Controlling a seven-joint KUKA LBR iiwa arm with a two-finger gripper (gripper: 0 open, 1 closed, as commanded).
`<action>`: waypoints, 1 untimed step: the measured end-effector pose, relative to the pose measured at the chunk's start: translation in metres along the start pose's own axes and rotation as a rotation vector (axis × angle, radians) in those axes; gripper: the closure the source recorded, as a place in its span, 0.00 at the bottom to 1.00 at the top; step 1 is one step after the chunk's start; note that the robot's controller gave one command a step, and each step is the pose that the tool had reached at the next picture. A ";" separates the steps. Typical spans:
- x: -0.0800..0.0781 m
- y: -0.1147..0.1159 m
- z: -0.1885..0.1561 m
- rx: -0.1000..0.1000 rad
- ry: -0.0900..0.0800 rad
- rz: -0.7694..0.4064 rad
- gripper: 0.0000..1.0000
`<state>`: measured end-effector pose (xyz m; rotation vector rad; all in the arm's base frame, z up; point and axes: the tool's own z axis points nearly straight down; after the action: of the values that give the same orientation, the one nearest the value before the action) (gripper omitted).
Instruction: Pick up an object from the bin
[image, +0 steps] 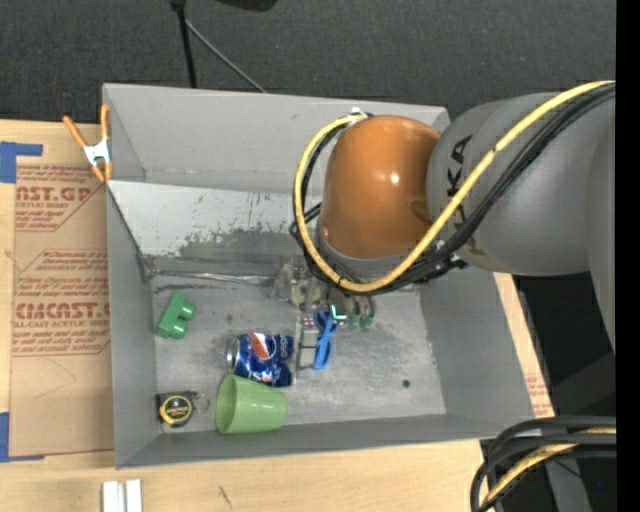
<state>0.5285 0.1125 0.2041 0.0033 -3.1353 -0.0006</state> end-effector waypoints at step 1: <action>0.002 0.009 0.133 -0.002 -0.018 0.182 0.00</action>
Offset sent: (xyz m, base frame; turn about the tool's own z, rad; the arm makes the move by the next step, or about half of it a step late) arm -0.0068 0.0103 -0.1341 0.1787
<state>0.5259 0.1217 0.0716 -0.2833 -3.1409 -0.0023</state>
